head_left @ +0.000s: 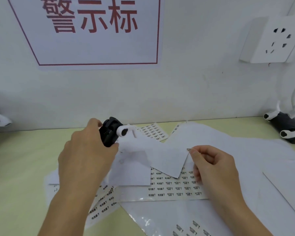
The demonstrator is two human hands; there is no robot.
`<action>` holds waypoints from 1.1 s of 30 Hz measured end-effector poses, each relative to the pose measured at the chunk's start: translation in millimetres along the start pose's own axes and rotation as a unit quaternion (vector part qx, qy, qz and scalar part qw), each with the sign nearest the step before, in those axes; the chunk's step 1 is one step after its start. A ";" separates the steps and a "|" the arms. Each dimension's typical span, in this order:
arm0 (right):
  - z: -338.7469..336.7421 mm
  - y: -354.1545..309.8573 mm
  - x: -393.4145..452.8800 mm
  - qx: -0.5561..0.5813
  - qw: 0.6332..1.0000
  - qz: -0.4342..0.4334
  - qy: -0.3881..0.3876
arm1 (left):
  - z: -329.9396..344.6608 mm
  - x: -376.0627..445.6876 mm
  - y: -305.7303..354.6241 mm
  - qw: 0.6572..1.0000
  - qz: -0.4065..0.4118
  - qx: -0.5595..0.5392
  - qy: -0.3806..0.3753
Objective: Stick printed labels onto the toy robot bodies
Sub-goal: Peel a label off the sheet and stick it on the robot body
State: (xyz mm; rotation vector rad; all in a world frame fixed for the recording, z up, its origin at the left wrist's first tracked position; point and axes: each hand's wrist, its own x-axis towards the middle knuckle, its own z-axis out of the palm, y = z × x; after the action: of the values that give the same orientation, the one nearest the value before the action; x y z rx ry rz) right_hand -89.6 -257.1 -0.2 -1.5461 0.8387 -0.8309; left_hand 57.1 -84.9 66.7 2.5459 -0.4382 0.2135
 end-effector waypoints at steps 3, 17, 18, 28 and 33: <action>-0.1 -1.3 -0.2 0.021 1.000 -0.006 -0.001 | -3.8 -0.2 5.3 0.984 -0.009 -0.162 -0.070; -16.1 -42.3 1.6 0.040 0.990 -0.100 -0.087 | 22.3 -21.9 35.8 0.848 0.038 -0.306 -0.432; -20.0 -46.1 2.7 0.024 0.990 -0.112 -0.088 | 23.2 -22.6 36.1 0.844 0.040 -0.309 -0.436; -30.3 -69.5 -1.0 -0.140 0.966 -0.160 -0.146 | 28.5 -30.7 46.4 0.805 0.043 -0.400 -0.437; -30.1 -76.4 -3.7 -0.195 0.951 -0.197 -0.137 | 27.4 -32.2 53.2 0.809 0.075 -0.427 -0.397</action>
State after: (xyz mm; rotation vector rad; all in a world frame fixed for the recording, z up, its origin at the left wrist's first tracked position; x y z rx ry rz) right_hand -112.1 -260.0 78.9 -2.1718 0.5127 -0.7319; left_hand 10.0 -133.7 61.9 1.5790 -0.8143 -0.8529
